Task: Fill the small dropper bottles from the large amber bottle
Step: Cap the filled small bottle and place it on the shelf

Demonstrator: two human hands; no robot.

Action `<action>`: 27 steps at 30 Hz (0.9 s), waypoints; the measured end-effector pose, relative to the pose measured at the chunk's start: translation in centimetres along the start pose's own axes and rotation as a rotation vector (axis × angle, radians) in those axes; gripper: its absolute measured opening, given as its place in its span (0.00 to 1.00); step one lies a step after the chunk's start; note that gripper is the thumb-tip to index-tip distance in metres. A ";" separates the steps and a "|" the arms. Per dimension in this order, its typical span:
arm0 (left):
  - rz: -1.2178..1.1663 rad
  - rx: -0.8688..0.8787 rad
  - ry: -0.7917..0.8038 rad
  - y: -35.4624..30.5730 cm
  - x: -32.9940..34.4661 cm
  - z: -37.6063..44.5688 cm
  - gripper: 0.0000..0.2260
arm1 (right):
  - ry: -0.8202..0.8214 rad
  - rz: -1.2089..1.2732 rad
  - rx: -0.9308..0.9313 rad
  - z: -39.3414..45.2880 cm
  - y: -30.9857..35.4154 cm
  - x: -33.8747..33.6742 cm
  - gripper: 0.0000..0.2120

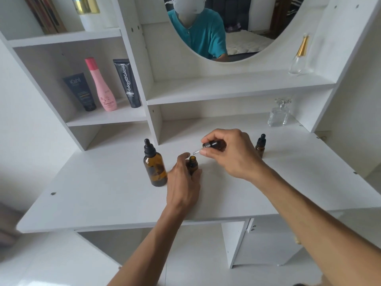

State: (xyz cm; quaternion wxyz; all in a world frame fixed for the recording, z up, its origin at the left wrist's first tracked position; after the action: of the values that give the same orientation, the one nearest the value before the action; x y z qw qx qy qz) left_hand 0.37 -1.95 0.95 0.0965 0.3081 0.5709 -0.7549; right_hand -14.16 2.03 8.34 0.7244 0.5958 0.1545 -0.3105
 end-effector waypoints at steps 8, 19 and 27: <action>0.021 0.003 -0.006 0.4 0.1 0.4 0.19 | 0.191 -0.210 -0.013 1.8 1.2 0.6 0.09; 0.070 0.009 -0.015 1.1 0.5 0.9 0.12 | 0.233 -0.160 -0.018 2.5 0.6 2.4 0.10; 0.077 0.014 -0.038 1.3 0.6 1.1 0.09 | 0.281 -0.230 -0.073 2.2 -0.2 3.3 0.12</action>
State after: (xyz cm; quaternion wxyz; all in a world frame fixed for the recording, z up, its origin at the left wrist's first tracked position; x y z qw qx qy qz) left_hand 0.19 -3.25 -0.27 0.1341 0.3163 0.5512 -0.7604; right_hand -12.10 -0.95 6.75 0.6765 0.5853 0.3323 -0.2990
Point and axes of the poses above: each hand's wrist, its own z-axis towards the middle knuckle, its own x-axis out of the palm, y = z × x, the point moved 3 cm from there along z, towards the middle knuckle, and after that the axes turned 8 degrees about y, right-handed, at the moved point
